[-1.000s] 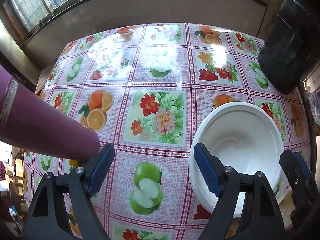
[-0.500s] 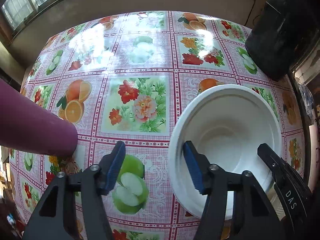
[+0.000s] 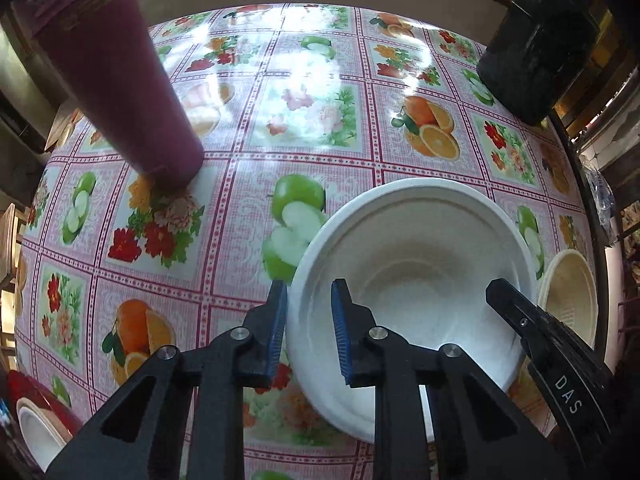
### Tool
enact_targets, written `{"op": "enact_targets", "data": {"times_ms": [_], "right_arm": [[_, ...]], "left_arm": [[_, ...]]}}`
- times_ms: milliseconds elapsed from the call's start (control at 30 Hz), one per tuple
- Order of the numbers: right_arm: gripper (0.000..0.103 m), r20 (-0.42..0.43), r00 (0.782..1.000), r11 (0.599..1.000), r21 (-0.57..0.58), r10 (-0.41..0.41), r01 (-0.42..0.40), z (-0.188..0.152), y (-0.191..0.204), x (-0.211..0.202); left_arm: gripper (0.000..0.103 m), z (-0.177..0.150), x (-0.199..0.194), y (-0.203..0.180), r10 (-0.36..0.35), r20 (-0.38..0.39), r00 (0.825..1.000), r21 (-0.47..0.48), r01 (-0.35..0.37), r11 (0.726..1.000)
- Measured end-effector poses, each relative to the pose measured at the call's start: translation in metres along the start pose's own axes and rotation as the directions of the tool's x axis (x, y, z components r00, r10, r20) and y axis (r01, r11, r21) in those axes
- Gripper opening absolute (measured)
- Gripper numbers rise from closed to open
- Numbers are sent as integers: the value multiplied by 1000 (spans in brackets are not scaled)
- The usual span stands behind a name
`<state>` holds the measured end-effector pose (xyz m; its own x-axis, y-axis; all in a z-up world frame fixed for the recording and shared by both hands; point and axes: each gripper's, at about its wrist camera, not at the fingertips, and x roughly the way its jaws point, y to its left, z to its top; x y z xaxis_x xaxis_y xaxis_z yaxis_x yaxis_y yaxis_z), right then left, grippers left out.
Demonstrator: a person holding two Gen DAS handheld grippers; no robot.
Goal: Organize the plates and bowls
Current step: 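Grasp the rim of the remaining white bowl with both grippers, then carry the white bowl with both grippers over the stacked bowls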
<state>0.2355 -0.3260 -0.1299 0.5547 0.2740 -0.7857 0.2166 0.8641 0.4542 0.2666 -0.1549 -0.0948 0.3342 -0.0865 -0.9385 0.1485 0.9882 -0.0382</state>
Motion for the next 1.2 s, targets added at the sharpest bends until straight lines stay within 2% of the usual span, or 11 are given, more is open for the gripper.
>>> {"op": "enact_targets", "data": {"times_ms": [200, 333, 533, 667, 900, 1033, 1100, 1200], "right_arm": [[6, -20, 999, 999, -16, 35, -35, -62, 1, -18], [6, -27, 999, 998, -39, 41, -42, -99, 9, -29], [7, -31, 998, 995, -77, 57, -59, -141, 32, -36], [7, -37, 995, 992, -85, 93, -96, -157, 50, -40], [6, -17, 984, 968, -176, 178, -178, -164, 118, -63], [6, -28, 971, 941, -242, 236, -236, -170, 172, -64], [6, -39, 965, 925, -275, 261, -261, -175, 199, -61], [6, -52, 959, 905, -321, 278, -280, -188, 235, -53]], "left_arm": [[20, -71, -21, 16, -13, 49, 999, -14, 13, 1000], [20, -113, -25, 28, -27, 47, 999, -15, 28, 1000], [20, -158, -34, 56, -44, 44, 998, -21, 45, 999], [20, -176, -49, 76, -44, 71, 997, -28, 46, 999], [20, -194, -109, 129, -22, 216, 976, -71, 38, 997], [20, -204, -133, 168, 45, 279, 959, -134, -7, 991], [20, -211, -140, 189, 85, 294, 952, -168, -36, 985], [20, -223, -143, 220, 107, 289, 951, -217, -43, 975]]}}
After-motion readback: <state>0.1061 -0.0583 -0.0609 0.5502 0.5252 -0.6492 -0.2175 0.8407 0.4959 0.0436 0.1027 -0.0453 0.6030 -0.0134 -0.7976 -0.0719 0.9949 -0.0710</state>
